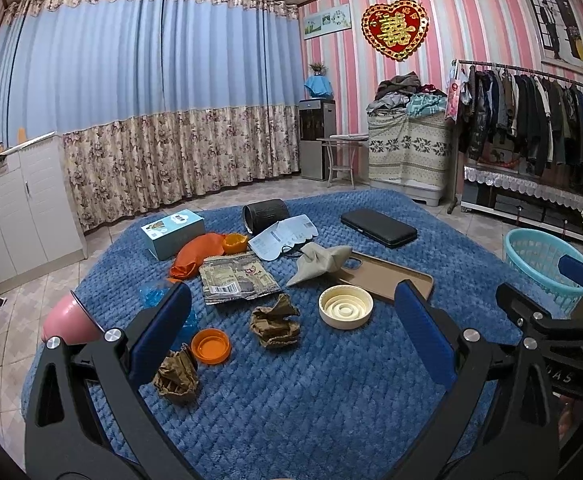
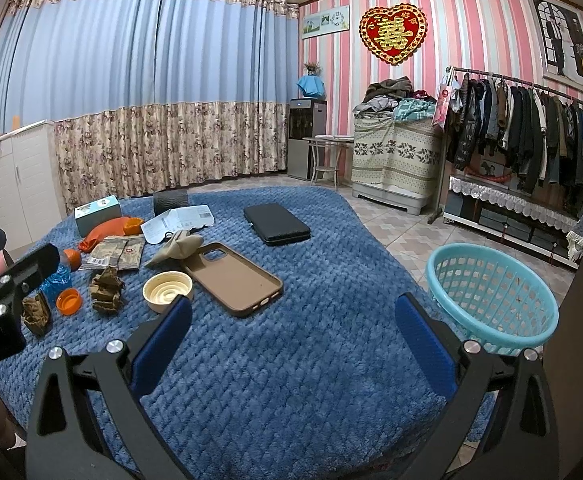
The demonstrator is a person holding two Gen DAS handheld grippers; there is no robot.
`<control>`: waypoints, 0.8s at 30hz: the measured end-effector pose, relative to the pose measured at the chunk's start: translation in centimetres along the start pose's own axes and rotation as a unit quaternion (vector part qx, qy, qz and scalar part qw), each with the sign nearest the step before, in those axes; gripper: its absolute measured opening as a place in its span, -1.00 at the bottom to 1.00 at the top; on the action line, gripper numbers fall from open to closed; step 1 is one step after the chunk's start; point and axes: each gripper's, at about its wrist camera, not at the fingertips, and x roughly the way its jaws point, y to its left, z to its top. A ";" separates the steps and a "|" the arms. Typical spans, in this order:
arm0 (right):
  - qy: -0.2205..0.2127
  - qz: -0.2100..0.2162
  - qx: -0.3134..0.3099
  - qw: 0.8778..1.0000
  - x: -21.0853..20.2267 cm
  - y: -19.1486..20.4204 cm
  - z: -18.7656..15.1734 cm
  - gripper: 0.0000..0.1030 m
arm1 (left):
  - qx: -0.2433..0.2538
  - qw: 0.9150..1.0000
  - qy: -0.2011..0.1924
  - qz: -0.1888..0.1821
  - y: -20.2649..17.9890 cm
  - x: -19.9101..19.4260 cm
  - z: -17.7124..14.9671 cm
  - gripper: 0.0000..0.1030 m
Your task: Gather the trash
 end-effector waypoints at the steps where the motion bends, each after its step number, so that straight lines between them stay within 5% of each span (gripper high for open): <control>1: 0.000 0.000 0.000 1.000 0.0 -0.1 -0.1 0.93 | 0.000 1.000 -0.001 0.000 0.0 -0.1 0.0 0.90; 24: 0.007 0.007 0.003 1.000 0.5 0.5 -0.2 0.93 | 0.008 1.000 0.014 0.001 0.0 0.7 -0.5 0.90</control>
